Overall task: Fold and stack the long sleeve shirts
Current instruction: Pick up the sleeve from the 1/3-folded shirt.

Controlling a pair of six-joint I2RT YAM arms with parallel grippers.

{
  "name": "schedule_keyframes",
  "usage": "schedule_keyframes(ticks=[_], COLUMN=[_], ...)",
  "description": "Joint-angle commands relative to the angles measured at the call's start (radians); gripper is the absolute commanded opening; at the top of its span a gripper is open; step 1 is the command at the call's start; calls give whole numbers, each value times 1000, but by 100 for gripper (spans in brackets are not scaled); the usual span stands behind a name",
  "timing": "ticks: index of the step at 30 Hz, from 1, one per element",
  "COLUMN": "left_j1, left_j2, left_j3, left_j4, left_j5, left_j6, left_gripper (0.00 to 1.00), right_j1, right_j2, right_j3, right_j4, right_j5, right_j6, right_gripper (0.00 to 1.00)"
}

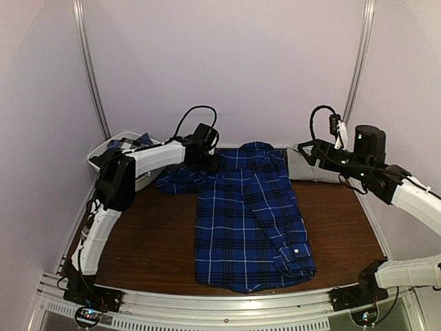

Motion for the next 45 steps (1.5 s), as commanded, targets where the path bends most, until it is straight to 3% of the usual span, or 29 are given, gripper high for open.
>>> schedule_keyframes(ticks=[1, 23, 26, 30, 32, 37, 45], left_j1=[-1, 26, 37, 44, 44, 42, 11], left_j2=[25, 116, 120, 111, 87, -42, -296], left_j3=[39, 120, 135, 149, 136, 46, -189], left_j4=[21, 42, 42, 25, 24, 53, 180], left_j5=[-22, -23, -21, 4, 31, 83, 307], left_j6=[-11, 26, 40, 65, 87, 121, 151], left_gripper=[53, 43, 33, 8, 0, 0, 0], right_j1=[6, 6, 6, 6, 6, 6, 10], right_j2=[-14, 7, 9, 19, 29, 78, 190], right_j3=[-17, -39, -46, -53, -54, -57, -46], right_j4=[17, 66, 84, 97, 123, 170, 269], right_j5=[-12, -42, -51, -66, -72, -104, -180], right_j6=[18, 59, 70, 84, 90, 105, 155], right_gripper=[84, 85, 85, 85, 85, 85, 85])
